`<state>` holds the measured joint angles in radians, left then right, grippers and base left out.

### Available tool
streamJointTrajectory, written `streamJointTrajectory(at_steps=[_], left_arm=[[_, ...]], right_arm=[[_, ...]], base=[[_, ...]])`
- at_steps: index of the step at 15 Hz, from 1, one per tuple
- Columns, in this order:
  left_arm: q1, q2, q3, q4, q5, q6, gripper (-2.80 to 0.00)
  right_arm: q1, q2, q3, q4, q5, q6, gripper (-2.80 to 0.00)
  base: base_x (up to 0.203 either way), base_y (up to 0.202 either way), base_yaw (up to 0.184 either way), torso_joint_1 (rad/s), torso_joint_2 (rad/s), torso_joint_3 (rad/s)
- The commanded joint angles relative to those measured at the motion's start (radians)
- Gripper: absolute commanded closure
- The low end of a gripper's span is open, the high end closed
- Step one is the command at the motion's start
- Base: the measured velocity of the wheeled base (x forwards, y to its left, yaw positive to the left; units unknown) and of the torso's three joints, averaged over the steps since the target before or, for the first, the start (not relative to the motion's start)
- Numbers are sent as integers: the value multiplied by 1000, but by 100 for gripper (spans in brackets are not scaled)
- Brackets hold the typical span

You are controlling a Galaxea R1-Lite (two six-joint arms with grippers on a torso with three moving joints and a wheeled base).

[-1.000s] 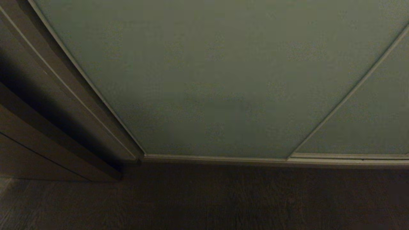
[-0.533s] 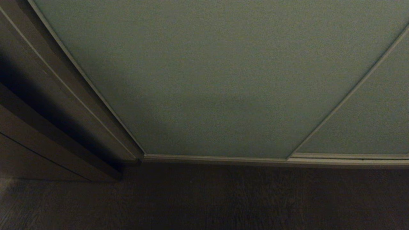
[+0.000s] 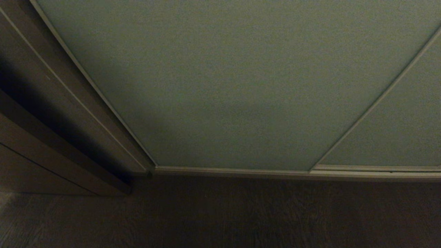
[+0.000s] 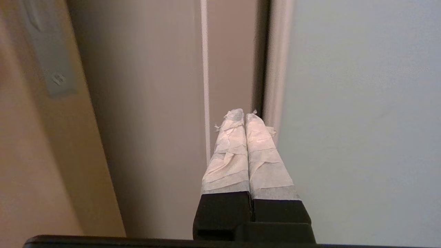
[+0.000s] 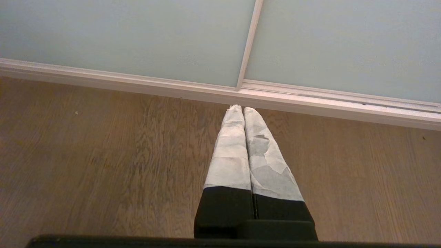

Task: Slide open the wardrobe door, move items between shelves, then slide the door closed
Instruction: Open the door

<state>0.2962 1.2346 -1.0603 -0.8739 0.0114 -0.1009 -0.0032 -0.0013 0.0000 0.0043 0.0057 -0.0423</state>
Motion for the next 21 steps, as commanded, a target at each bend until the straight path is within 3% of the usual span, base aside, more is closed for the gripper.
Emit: streamJointTrajectory(at_steps=[1,15,21], left_arm=[[-1,59,-38,13,4,-2,0],[-97,240,-268,126,5,-7,0],[-98,290,-342,161,42,-3,0]], right_arm=[[0,0,2,0,0,-1,0],[1,0,1,0,0,-1,0],[0,0,2,0,0,-1,0]], base=[[0,0,0,0,0,0],[0,0,0,0,0,0],[0,0,0,0,0,0]])
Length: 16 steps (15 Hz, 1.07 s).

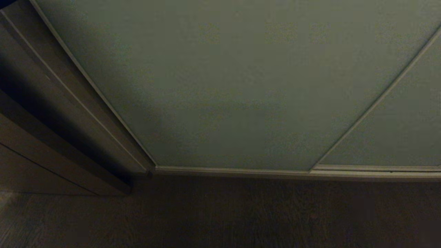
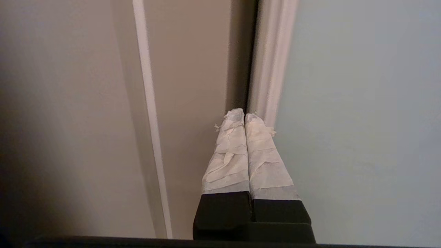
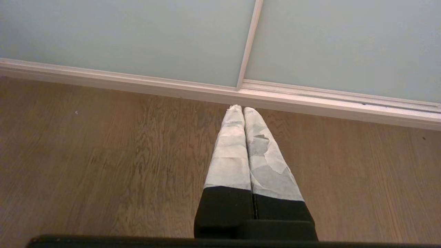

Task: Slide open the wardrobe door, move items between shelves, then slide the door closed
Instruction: Open the door

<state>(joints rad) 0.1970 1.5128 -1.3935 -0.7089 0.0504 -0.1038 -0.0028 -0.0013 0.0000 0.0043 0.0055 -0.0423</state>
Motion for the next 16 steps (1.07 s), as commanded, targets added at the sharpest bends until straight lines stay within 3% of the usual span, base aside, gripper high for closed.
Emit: streamJointTrajectory(at_steps=[1,8,16], left_arm=[[1,14,-14,-4,5,0,0],[-11,68,-74,8,3,-5,0],[-99,60,-123,93,16,-5,0]], right_arm=[[0,0,2,0,1,-1,0],[0,0,0,0,1,-1,0],[0,0,2,0,1,-1,0]], base=[[0,0,0,0,0,0],[0,0,0,0,0,0],[0,0,0,0,0,0]])
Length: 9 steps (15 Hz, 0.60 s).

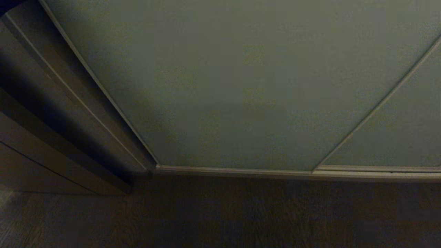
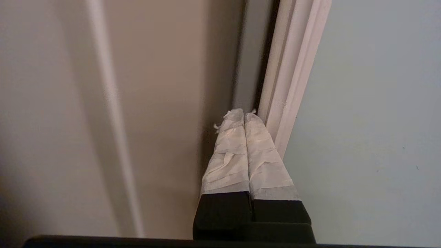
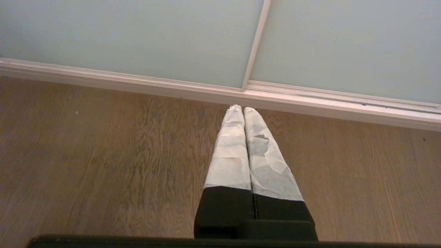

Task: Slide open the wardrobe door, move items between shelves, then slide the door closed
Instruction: Open the door

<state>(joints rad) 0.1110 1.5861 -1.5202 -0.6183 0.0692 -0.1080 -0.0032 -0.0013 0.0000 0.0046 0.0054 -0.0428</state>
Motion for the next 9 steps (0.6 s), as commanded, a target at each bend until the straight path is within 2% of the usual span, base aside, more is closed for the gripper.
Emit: streamJointTrajectory(at_steps=[1,4,9], left_arm=[[-18,-35,9,27,-4,-2,0],[-15,-118,41,85,-2,-19,0],[27,-240,145,91,3,-20,0]], right_arm=[[0,0,2,0,1,-1,0],[0,0,2,0,1,0,0],[0,0,1,0,1,-1,0]], base=[[0,0,0,0,0,0],[0,0,0,0,0,0],[0,0,0,0,0,0]])
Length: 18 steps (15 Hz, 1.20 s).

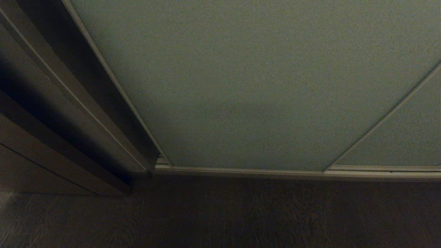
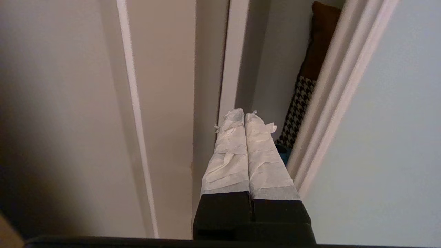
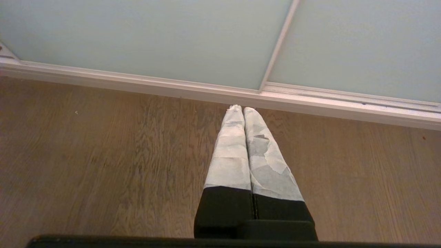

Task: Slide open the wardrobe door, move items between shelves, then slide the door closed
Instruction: Open the door

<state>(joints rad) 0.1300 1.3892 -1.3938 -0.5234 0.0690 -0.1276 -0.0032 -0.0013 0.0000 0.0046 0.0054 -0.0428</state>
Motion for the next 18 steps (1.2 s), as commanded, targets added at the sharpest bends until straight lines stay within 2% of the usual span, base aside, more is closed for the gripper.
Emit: streamJointTrajectory(at_steps=[1,4,6,9,12,18], left_arm=[[8,-35,18,-2,-1,0,0],[-3,19,-1,63,-11,-3,0],[-43,75,-35,117,-13,-5,0],[-120,156,-55,125,-24,1,0],[-157,207,-122,126,-25,5,0],[-274,219,-143,120,-23,34,0]], right_arm=[[0,0,2,0,1,-1,0],[0,0,2,0,1,-2,0],[0,0,2,0,1,-2,0],[0,0,2,0,1,0,0],[0,0,0,0,1,-2,0],[0,0,0,0,1,0,0]], base=[[0,0,0,0,0,0],[0,0,0,0,0,0],[0,0,0,0,0,0],[0,0,0,0,0,0],[0,0,0,0,0,0],[0,0,0,0,0,0]])
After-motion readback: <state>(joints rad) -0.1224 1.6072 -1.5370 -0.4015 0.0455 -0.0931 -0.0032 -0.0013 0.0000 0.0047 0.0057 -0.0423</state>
